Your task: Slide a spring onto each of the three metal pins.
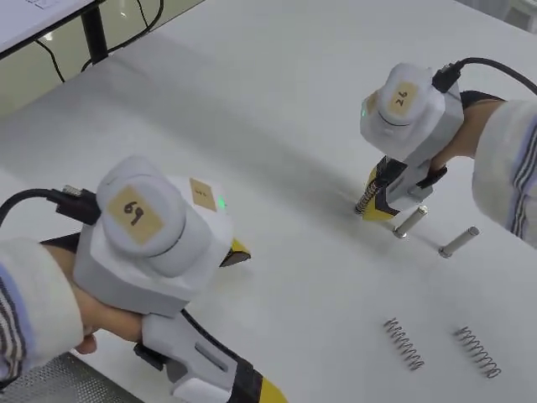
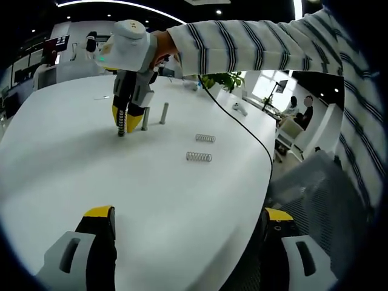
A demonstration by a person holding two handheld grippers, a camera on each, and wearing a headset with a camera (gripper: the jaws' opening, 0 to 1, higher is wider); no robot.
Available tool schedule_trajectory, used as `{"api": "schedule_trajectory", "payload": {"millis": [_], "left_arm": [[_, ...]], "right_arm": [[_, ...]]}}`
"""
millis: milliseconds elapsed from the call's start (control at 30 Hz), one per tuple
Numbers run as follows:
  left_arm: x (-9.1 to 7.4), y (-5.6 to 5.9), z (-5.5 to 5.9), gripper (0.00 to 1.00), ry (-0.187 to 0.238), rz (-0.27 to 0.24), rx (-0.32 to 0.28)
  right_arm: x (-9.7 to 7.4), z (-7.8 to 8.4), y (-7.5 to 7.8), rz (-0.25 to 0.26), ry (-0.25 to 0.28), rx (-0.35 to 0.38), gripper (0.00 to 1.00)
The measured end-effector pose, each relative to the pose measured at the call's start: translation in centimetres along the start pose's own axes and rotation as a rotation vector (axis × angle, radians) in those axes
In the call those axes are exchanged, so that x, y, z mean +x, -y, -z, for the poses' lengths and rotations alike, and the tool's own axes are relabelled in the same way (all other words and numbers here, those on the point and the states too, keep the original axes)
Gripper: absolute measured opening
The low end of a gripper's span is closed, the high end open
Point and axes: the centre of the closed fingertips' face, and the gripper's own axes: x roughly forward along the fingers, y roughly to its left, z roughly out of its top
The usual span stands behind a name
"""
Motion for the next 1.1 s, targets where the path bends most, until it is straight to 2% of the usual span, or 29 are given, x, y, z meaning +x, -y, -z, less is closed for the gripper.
{"api": "schedule_trajectory", "payload": {"millis": [100, 233, 333, 467, 600, 767, 933, 1100], "left_arm": [[-0.1, -0.1, -0.2, 0.97, 0.005, -0.006, 0.001], [-0.2, -0.3, -0.2, 0.97, 0.011, -0.011, -0.001], [-0.4, -0.8, -0.7, 0.95, 0.036, -0.027, -0.011], [-0.9, -1.3, -1.5, 0.94, 0.063, -0.038, -0.025], [-1.0, -1.4, -1.7, 0.95, 0.066, -0.043, -0.018], [-1.0, -1.3, -1.7, 0.95, 0.062, -0.040, -0.013], [-0.9, -1.3, -1.5, 0.95, 0.047, -0.043, -0.006], [-1.0, -1.5, -1.6, 0.94, 0.053, -0.048, -0.012]], "right_arm": [[-0.4, -0.1, 0.2, 0.015, 0.006, -0.005, 0.21], [-1.1, -0.3, 0.0, 0.018, 0.018, -0.017, 0.29], [-1.6, -0.3, 0.0, 0.026, 0.024, -0.014, 0.29], [-2.5, 0.2, -0.2, 0.037, 0.022, -0.011, 0.30], [-3.7, 1.1, -0.2, 0.047, 0.008, -0.015, 0.33], [-5.7, 1.9, -0.3, 0.071, 0.033, 0.014, 0.34], [-7.4, 2.9, -1.3, 0.089, 0.070, 0.052, 0.36], [-8.5, 3.8, -2.5, 0.103, 0.106, 0.103, 0.39]]}}
